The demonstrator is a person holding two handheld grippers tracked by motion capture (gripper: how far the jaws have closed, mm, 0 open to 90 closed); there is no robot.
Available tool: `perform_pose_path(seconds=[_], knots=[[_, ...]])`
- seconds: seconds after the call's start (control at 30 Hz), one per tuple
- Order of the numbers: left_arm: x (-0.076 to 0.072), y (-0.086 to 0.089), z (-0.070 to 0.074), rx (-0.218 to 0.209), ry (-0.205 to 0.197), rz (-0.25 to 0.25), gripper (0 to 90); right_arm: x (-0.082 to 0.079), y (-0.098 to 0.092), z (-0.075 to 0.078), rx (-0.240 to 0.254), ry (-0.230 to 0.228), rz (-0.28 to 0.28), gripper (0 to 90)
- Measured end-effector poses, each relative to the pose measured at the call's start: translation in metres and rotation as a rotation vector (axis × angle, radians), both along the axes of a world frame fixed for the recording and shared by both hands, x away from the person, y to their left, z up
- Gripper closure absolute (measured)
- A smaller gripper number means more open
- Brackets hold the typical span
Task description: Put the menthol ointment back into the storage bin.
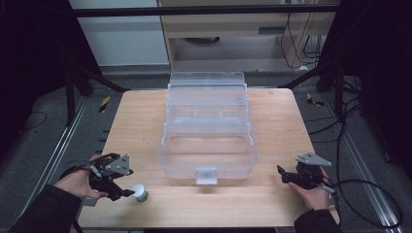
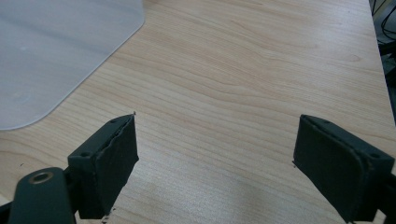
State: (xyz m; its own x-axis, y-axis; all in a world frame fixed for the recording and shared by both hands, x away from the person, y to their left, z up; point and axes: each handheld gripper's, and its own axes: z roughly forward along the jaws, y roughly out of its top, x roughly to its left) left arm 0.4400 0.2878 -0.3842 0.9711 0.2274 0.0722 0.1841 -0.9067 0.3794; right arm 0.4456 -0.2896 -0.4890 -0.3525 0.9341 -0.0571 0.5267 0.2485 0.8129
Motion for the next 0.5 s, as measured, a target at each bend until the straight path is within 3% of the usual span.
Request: perform_pose_path(seconds=[0.5], knots=[[0.003, -0.01, -0.016, 0.061, 0.025, -0.047, 31.0, 0.001, 0.001, -0.001, -0.008, 0.013, 0.007, 13.7]])
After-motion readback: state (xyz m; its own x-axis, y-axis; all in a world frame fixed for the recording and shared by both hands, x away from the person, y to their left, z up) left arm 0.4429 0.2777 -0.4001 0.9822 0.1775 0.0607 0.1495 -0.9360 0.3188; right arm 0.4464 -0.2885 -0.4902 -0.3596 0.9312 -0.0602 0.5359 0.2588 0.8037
